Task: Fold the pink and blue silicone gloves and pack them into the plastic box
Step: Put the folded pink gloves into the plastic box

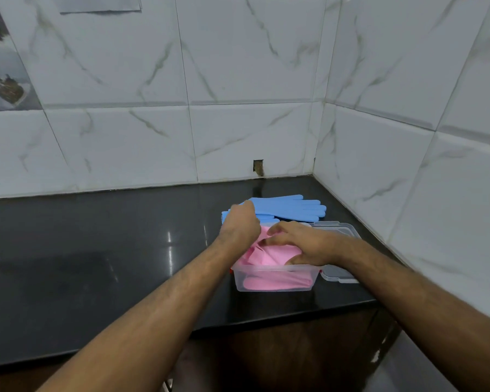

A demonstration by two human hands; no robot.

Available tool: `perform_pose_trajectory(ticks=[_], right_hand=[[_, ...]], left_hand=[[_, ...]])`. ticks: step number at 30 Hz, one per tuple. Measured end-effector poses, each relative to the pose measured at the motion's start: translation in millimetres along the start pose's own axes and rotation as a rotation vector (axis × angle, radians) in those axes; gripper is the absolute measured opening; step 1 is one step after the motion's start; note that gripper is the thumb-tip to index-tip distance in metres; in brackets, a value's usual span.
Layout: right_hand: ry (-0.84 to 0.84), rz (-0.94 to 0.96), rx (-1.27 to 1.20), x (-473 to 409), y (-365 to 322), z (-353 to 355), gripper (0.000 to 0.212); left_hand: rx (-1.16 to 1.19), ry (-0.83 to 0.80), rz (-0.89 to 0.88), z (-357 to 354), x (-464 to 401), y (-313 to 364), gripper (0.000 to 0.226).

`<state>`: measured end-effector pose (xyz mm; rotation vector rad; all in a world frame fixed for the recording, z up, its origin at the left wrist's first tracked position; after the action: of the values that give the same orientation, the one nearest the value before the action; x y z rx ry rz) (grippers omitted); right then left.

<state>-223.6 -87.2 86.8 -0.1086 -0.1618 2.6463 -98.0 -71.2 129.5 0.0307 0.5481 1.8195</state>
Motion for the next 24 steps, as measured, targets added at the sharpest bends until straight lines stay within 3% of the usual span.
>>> perform_pose_trajectory(ticks=[2, 3, 5, 8, 12, 15, 24], right_hand=[[0.010, -0.002, -0.022, -1, 1, 0, 0.069], [0.014, -0.007, -0.035, 0, 2, -1, 0.069], [0.029, -0.024, -0.061, 0, 5, -1, 0.068], [0.057, -0.051, -0.081, 0, 10, 2, 0.066], [0.121, -0.157, -0.018, -1, 22, 8, 0.056], [0.051, -0.225, 0.106, 2, 29, 0, 0.064], [0.025, -0.246, 0.131, 6, 21, -1, 0.078]], left_hand=[[-0.099, 0.155, -0.201, 16, 6, 14, 0.019], [-0.111, 0.158, -0.304, 17, 10, 22, 0.020], [-0.071, -0.017, -0.437, 3, 21, 31, 0.024], [-0.105, -0.224, -0.422, -19, 26, 22, 0.036], [-0.196, -0.338, -0.416, -33, 19, 6, 0.055], [-0.324, -0.362, -0.507, -41, 20, 9, 0.067], [-0.479, -0.391, -0.575, -64, 24, 4, 0.031]])
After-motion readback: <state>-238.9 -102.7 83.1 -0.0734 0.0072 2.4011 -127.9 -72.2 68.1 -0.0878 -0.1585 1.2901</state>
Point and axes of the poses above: each hand's wrist, its own x-axis away from the middle knuckle, its own z-axis out of the back of the hand, y = z × x, the point moved 9 cm from there along -x, towards the middle knuckle, and after that the axes turned 8 degrees about y, right-handed, at the moved point
